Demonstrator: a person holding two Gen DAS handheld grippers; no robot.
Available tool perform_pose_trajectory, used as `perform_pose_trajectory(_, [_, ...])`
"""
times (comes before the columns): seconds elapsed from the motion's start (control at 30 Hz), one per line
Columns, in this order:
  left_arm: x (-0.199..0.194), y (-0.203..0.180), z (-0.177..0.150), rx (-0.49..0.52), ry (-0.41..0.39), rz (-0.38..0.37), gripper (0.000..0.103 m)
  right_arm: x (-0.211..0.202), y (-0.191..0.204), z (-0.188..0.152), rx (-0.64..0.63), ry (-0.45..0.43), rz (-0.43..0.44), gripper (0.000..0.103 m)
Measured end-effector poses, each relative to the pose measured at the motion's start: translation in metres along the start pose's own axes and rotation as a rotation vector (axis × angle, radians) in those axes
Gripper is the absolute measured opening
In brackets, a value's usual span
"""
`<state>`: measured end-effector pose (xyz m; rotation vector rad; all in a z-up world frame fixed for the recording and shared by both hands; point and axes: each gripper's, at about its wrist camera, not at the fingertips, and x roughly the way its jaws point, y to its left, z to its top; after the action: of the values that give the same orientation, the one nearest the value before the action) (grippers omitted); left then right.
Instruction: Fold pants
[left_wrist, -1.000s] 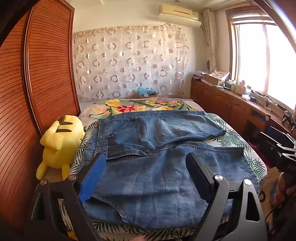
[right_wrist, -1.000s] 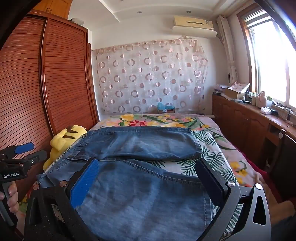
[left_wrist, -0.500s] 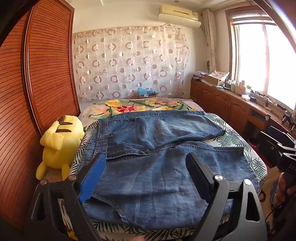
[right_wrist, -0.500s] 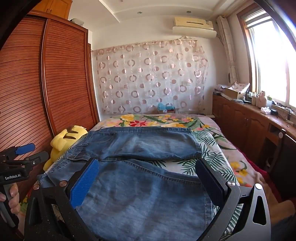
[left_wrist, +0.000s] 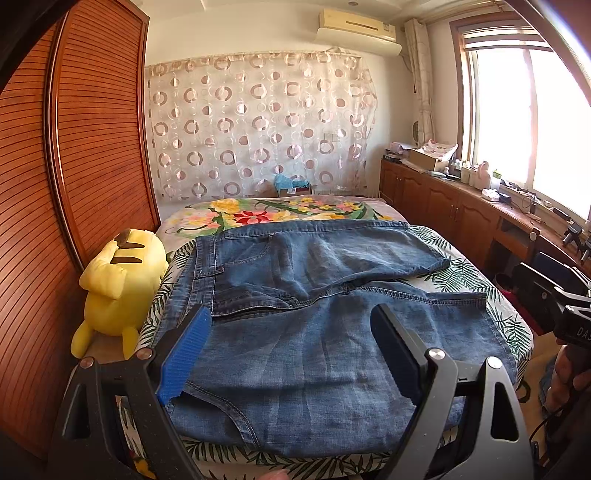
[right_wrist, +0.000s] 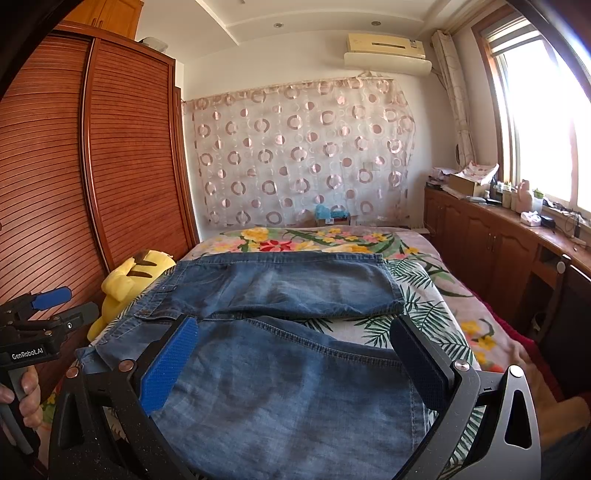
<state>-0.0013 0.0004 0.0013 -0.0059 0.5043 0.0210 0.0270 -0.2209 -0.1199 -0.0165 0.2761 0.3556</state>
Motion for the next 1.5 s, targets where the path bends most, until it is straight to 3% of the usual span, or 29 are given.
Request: perform_pose_trajectory(1.5, [-0.0038,-0.0055,0.0066,-0.001,-0.011,-0.002,0.089,-0.0006,0.0016,-0.0007,0.001,-0.004,0.002,0.103])
